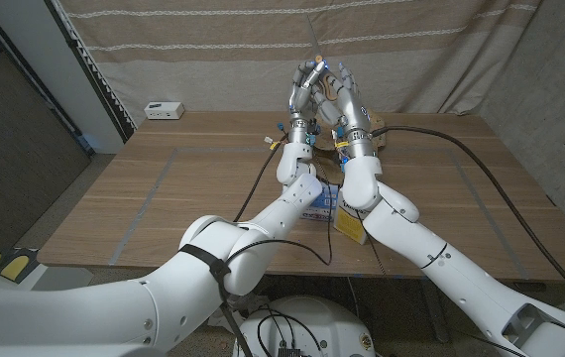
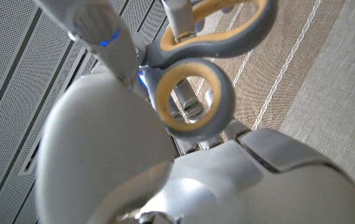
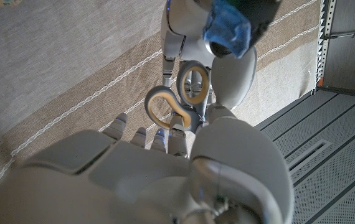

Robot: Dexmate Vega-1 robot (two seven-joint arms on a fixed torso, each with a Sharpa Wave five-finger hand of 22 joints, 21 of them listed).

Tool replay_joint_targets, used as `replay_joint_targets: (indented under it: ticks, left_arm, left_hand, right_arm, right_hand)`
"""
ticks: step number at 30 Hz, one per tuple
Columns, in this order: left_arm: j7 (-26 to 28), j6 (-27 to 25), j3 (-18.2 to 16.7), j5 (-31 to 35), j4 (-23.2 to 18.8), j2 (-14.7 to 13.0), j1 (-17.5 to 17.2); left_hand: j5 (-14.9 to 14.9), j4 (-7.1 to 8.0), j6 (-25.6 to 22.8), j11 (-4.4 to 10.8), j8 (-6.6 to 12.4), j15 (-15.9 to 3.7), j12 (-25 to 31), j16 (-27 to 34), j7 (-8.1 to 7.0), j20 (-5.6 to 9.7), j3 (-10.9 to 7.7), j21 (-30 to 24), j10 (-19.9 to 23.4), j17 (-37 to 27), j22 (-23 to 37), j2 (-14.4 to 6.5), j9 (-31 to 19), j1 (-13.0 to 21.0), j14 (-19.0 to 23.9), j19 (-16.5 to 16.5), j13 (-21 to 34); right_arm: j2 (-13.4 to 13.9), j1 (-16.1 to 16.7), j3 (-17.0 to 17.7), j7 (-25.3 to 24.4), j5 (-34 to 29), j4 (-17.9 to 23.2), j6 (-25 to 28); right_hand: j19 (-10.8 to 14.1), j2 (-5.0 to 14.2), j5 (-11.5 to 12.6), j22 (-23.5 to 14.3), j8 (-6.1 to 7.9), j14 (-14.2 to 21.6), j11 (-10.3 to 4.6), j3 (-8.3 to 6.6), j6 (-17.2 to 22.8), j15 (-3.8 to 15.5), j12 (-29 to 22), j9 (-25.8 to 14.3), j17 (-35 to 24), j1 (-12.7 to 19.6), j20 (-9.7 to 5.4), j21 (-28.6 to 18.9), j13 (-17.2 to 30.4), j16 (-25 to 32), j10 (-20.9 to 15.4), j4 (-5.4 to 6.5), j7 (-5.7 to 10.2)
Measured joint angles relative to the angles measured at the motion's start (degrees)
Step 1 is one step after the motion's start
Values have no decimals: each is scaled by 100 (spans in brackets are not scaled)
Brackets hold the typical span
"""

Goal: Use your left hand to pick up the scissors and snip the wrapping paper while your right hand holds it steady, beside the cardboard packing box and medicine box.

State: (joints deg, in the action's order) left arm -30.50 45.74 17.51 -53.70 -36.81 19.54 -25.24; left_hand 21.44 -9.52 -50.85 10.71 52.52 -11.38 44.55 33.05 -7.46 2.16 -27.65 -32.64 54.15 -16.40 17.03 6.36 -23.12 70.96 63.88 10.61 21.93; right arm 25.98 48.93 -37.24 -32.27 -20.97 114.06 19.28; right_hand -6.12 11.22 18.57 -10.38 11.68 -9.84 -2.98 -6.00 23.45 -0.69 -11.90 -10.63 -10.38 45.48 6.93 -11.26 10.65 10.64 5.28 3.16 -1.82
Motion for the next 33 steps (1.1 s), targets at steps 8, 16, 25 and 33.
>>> replay_joint_targets:
  ticks: [8, 16, 25, 33]
  left_arm:
    - [-23, -69, 20, 1, -28, -11, -13]
    - [-45, -139, 40, -3, -30, -32, -14]
    - [-84, -156, 48, -11, -34, -33, -14]
    - [-110, -97, 51, -11, 26, 10, 9]
  left_hand:
    - [577, 16, 38, -96, 196, 172, -78, 829, 39, -10, 16, -257, -190, -768, 598, 1, -519, 1, -613, -401, 771]
    - [110, 87, -126, -71, -205, 218, -388, -286, 60, 16, 87, -62, 195, 263, -281, 25, 270, 25, 138, 209, 133]
    - [64, 88, -126, -59, -221, 183, -406, -362, 60, 0, 88, -62, 243, 378, -346, 56, 351, 56, 277, 249, 76]
    - [63, 96, -125, -57, -221, 122, -427, -362, 60, 0, 96, -62, 242, 378, -346, 63, 353, 63, 309, 248, 75]
  right_arm:
    - [17, 37, 110, 28, 95, -61, -110]
    - [-13, 74, 177, -137, 153, -153, -295]
    - [-142, 132, 204, -432, 72, -327, -424]
    - [-275, 170, 205, -860, -112, -478, -561]
  right_hand:
    - [164, -53, -44, 0, 48, -1, -187, -141, 228, 124, -57, 0, 0, 208, -58, -44, 1, 0, -226, -99, 161]
    - [494, -265, -44, 27, 114, -9, -466, -138, 514, 218, -169, 13, 26, 571, -202, -93, 1, 44, -583, -446, 182]
    - [910, -384, -11, 27, 222, 400, -596, 35, 1149, 266, -319, 12, 26, 824, -339, -138, 2, 44, -1247, -727, 160]
    - [1159, -438, 9, 26, 285, 683, -529, 116, 1572, 264, -402, 12, 25, 923, -312, -177, 2, 89, -1574, -808, 67]
